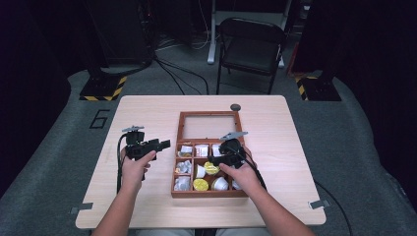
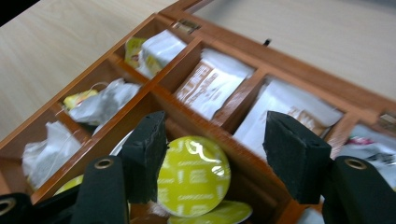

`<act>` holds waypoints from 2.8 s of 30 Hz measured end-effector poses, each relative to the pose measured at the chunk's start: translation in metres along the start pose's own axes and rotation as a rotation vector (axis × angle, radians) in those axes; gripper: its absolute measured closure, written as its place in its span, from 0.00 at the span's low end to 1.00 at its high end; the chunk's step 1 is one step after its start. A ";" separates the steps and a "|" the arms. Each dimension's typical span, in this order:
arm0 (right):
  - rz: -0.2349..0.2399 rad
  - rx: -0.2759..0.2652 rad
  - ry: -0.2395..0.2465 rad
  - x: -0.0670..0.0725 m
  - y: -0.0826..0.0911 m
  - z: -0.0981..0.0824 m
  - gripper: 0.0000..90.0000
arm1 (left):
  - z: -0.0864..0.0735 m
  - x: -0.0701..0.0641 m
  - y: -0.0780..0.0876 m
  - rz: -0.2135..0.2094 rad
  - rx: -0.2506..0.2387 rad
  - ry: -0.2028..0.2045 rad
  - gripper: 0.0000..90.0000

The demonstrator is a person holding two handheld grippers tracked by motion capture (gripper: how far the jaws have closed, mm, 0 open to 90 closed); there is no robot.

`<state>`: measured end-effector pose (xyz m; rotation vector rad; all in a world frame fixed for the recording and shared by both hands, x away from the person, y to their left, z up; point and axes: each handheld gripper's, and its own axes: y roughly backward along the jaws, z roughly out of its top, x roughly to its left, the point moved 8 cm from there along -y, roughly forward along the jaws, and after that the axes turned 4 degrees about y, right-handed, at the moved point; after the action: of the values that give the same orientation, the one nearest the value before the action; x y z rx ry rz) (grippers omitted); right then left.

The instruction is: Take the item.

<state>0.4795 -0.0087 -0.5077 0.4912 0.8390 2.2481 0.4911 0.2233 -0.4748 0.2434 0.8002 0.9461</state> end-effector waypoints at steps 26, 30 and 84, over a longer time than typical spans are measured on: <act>0.012 0.123 0.019 0.014 -0.021 -0.034 0.38 | -0.001 0.002 0.002 -0.005 -0.009 0.014 0.40; 0.014 0.139 0.031 0.015 -0.024 -0.035 0.38 | 0.000 0.003 0.002 -0.004 -0.010 0.009 0.40; -0.326 0.030 -0.221 -0.155 0.100 -0.066 0.41 | -0.001 0.007 0.003 0.007 -0.016 0.009 0.40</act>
<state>0.5058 -0.2027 -0.5036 0.5614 0.7769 1.8490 0.4911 0.2305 -0.4779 0.2281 0.8004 0.9603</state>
